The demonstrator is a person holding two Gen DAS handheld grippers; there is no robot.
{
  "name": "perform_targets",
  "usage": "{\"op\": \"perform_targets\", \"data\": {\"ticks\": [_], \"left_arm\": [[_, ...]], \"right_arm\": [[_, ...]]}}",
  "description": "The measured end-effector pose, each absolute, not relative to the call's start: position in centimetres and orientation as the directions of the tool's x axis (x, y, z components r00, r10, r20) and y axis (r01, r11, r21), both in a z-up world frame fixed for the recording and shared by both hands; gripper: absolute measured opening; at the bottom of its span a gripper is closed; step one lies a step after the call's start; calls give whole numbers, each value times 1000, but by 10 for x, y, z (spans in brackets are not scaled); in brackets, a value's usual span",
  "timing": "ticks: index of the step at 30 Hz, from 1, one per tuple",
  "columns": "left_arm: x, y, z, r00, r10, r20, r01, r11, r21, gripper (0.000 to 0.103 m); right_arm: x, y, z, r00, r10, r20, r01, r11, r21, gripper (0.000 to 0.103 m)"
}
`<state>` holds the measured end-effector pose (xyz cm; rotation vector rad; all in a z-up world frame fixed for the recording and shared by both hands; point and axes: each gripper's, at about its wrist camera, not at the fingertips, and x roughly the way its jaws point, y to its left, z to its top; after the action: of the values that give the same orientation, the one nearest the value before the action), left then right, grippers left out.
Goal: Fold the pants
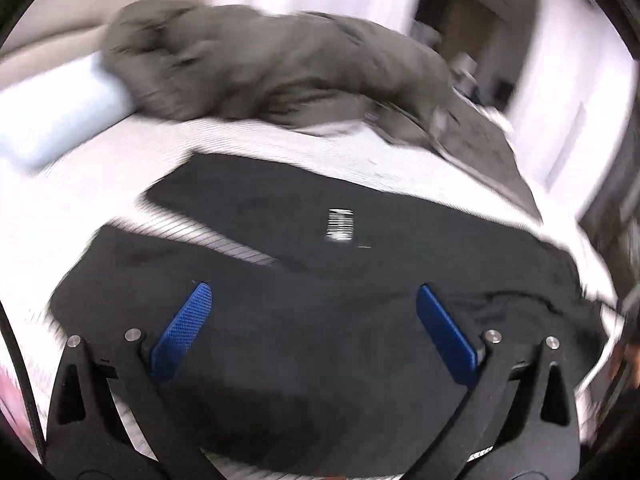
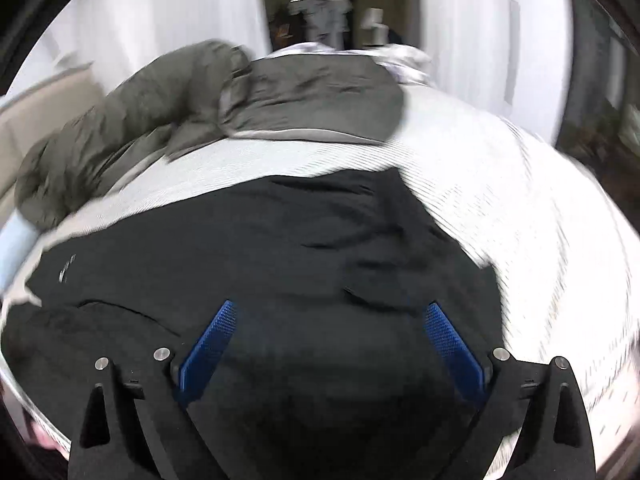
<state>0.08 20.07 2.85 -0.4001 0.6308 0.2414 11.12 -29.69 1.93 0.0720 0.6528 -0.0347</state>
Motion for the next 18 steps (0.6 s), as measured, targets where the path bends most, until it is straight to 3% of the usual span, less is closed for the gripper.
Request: {"op": "perform_targets", "data": {"ticks": [4, 6, 8, 10, 18], "left_arm": [[-43, 258, -2, 740, 137, -658, -506, 758, -411, 100], [-57, 284, -17, 740, 93, -666, -531, 688, -494, 89], [-69, 295, -26, 741, 51, -669, -536, 646, -544, 85], [-74, 298, -29, 739, 43, -672, -531, 651, -542, 81], [-101, 296, -35, 720, 21, -694, -531, 661, -531, 81]], "right_arm": [[88, -331, 5, 790, -7, -614, 113, 985, 134, 97], [78, -335, 3, 794, -10, -607, 119, 983, 140, 97], [63, -347, 1, 803, 0, -596, 126, 978, 169, 97], [50, -361, 0, 805, 17, -593, 132, 970, 206, 97], [-2, -398, -13, 807, -3, -590, 188, 949, 253, 97]]}}
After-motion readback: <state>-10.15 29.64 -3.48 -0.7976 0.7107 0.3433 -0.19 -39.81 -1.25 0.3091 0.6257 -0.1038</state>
